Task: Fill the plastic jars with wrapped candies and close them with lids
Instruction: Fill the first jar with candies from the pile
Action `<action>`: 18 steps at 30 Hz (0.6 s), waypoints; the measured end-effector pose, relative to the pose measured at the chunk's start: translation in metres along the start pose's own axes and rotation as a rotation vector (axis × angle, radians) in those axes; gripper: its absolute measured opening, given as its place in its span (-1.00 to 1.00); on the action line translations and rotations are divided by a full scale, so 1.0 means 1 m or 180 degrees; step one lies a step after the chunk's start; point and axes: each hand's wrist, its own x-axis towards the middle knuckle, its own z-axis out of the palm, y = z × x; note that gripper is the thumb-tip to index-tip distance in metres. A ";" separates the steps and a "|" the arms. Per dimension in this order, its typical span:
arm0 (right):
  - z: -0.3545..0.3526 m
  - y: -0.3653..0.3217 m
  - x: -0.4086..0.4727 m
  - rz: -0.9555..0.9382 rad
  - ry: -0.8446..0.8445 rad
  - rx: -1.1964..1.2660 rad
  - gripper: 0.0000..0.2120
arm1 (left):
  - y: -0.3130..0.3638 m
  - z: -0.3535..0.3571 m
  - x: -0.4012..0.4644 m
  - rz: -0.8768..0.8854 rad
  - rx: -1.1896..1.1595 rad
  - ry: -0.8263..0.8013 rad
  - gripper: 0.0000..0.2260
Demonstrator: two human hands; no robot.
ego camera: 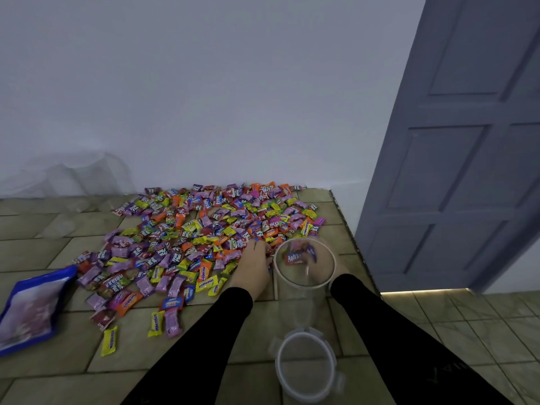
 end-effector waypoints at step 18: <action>-0.081 -0.081 -0.037 -0.0544 0.1175 0.1630 -0.89 | 0.075 -0.103 -0.030 -0.0023 -0.1852 0.1123 -0.68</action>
